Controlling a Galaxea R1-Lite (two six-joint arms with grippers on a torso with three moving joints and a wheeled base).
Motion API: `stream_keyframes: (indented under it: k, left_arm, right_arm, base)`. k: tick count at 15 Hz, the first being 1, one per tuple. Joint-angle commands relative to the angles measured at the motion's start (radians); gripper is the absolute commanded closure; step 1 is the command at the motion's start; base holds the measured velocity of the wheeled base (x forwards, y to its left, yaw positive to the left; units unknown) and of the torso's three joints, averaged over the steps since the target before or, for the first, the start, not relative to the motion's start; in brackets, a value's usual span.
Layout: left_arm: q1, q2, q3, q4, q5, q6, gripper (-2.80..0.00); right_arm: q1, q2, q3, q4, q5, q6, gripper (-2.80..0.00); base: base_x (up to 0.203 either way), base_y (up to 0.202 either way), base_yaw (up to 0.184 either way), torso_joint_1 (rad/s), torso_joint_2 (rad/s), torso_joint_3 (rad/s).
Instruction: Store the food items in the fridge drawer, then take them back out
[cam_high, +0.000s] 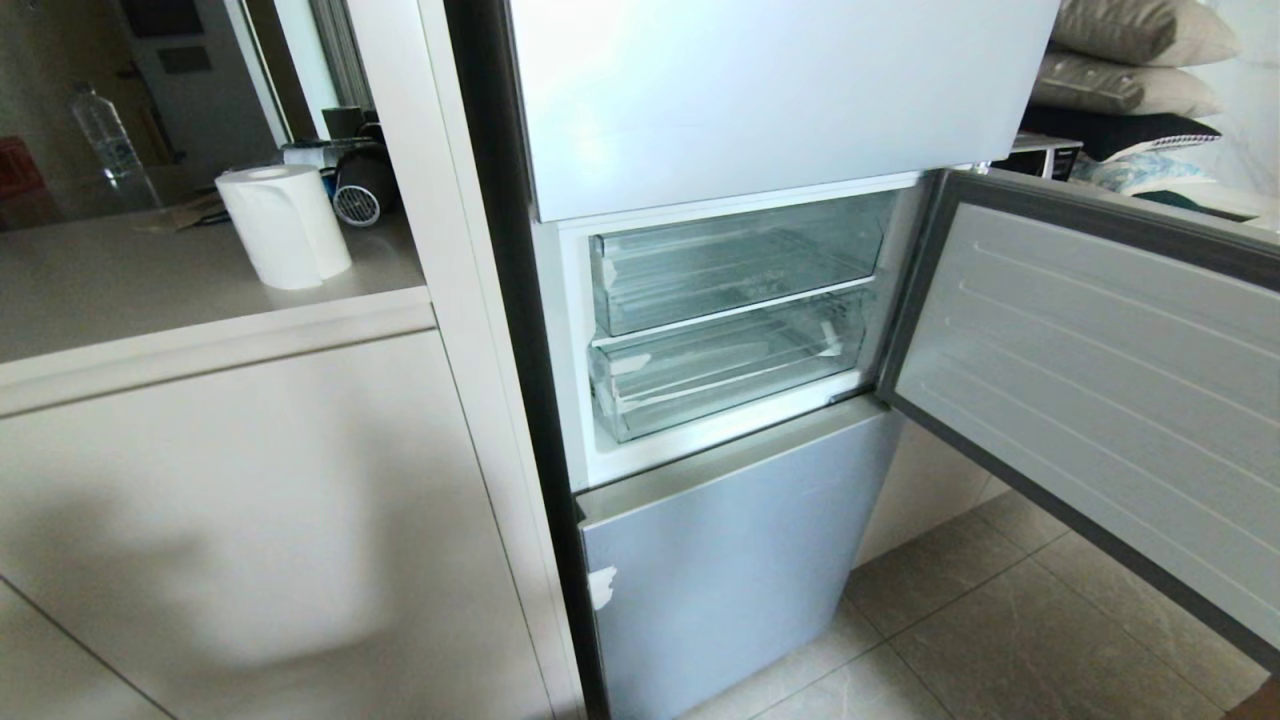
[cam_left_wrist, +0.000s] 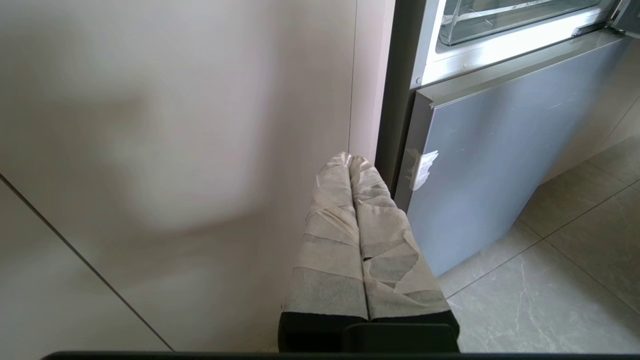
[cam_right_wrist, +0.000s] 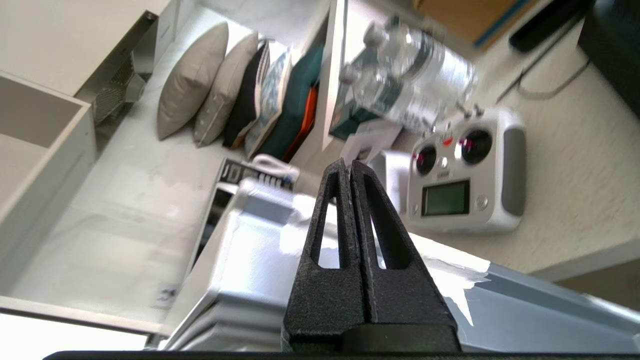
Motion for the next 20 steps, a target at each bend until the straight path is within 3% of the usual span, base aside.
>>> stream_keyframes:
  k: [1,5,9,11,14,20]
  left_arm:
    - [0.0,0.0,0.0,0.001,0.001,0.0,0.0]
    - [0.0,0.0,0.0,-0.001,0.0,0.0,0.0]
    - [0.0,0.0,0.0,0.001,0.0,0.0,0.0]
    - [0.0,0.0,0.0,0.001,0.0,0.0,0.0]
    - [0.0,0.0,0.0,0.001,0.0,0.0,0.0]
    - [0.0,0.0,0.0,0.001,0.001,0.0,0.0]
  right_arm:
    - [-0.01,0.072,-0.011,-0.003,0.033,0.011,0.0]
    - [-0.011,0.155,-0.094,-0.004,0.106,0.04,0.0]
    - [-0.01,0.166,-0.093,0.001,0.303,0.054,0.0]
    - [-0.01,0.161,-0.083,0.003,0.36,0.076,0.0]
    - [-0.01,0.143,-0.065,0.003,0.399,0.093,0.0]
    - [-0.03,0.058,-0.035,-0.024,0.396,0.091,0.0]
  base:
    - [0.0,0.0,0.0,0.0,0.0,0.0]
    - [0.0,0.0,0.0,0.0,0.0,0.0]
    - [0.0,0.0,0.0,0.0,0.0,0.0]
    - [0.0,0.0,0.0,0.0,0.0,0.0]
    - [0.0,0.0,0.0,0.0,0.0,0.0]
    - [0.0,0.0,0.0,0.0,0.0,0.0]
